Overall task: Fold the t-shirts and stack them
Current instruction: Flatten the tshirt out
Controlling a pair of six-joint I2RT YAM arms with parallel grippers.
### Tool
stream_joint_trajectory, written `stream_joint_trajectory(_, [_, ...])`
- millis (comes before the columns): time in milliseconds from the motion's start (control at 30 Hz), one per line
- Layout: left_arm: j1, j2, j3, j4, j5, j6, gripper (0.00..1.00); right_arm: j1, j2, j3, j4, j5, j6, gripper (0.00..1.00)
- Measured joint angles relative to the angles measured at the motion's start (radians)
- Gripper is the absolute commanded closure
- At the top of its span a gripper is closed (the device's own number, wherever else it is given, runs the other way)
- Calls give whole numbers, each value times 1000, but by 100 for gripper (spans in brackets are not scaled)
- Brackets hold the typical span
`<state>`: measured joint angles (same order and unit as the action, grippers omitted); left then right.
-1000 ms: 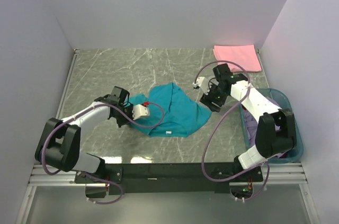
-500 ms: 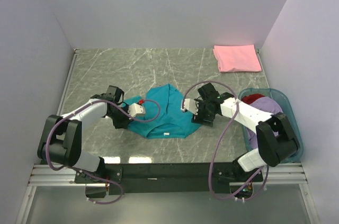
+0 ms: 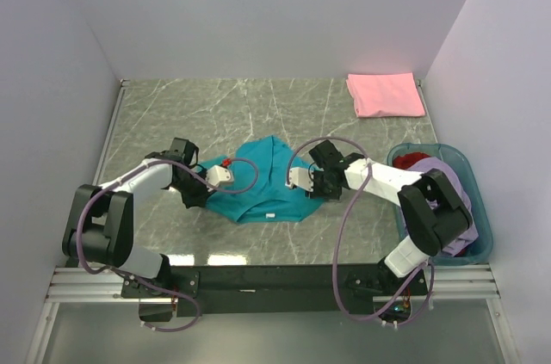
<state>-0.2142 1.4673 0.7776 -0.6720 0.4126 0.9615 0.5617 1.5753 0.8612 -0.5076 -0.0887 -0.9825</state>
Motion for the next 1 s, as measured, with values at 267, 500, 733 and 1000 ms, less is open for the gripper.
stream_joint_trajectory(267, [60,-28,48,-71,41,-41,99,-21,16,58,-77,10,33,100])
stream_joint_trajectory(500, [214,-83,372,-164,152,-121,99,-160,-22,474,-227,-47,133,100])
stream_joint_trajectory(733, [267,-281,570,-178,218,-254,99,-207,-177,801,-280,-63,240,100])
stream_joint_trajectory(1000, [265,-754,572,-97,136,-446,99,-201,-547,825,-276,-22,361,100])
